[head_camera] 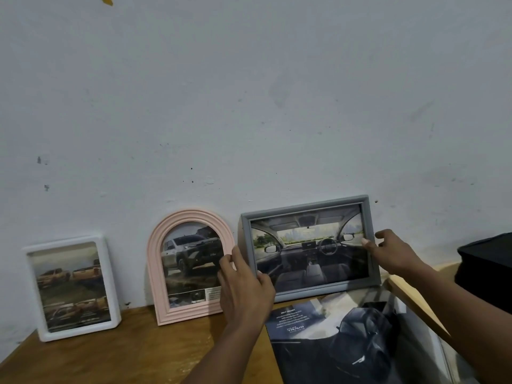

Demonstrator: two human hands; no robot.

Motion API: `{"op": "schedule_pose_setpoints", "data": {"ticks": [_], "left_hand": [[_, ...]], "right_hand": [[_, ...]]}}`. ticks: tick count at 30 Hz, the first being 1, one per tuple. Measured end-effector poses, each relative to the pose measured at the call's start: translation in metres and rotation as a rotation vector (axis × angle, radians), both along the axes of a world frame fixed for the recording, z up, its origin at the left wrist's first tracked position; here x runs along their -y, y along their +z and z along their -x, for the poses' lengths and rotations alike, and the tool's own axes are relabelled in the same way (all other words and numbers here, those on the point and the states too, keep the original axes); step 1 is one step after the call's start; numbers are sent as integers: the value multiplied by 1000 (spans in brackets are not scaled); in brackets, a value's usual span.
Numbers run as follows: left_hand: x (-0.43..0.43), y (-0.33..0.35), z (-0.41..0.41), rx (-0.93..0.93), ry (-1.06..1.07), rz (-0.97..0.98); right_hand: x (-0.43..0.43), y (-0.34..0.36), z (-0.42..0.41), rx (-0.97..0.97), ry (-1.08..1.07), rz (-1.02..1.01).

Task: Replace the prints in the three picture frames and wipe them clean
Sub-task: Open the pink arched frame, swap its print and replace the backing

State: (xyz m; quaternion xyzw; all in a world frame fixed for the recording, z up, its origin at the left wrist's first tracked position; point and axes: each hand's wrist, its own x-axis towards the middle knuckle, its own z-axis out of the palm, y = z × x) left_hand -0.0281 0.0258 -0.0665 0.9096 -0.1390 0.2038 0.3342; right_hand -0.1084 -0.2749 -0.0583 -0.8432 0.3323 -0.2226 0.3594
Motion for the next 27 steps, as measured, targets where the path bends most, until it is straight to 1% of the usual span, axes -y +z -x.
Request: {"op": "schedule_pose_setpoints", "data": {"ticks": [3,5,6,8,10,13,16,19,20,22,27], "left_hand": [[-17,6,-2,34,32,11],[-33,10,-5,48,67,25],[-43,12,-7,49,87,35],[-68,17,-13,49,137,52],[-95,21,-23,40,179,80],[-131,26,-37,-23,215,170],[-160,22,-53,-151,172,348],[-176,14,-70,-339,53,489],[-178,11,-72,-382,8,499],[-177,6,-73,-408,-43,469],[-177,6,-66,-360,-38,430]], "right_hand": [[-17,10,6,168,-110,159],[-46,23,9,271,-89,233],[-65,29,7,290,-34,241],[-105,38,-4,271,139,219],[-148,42,-22,206,297,181],[-211,41,-49,143,448,47],[-254,26,-74,94,480,-9],[-273,10,-90,86,445,-76],[-275,7,-93,87,426,-88],[-277,1,-98,95,401,-94],[-274,-1,-98,137,358,-77]]}}
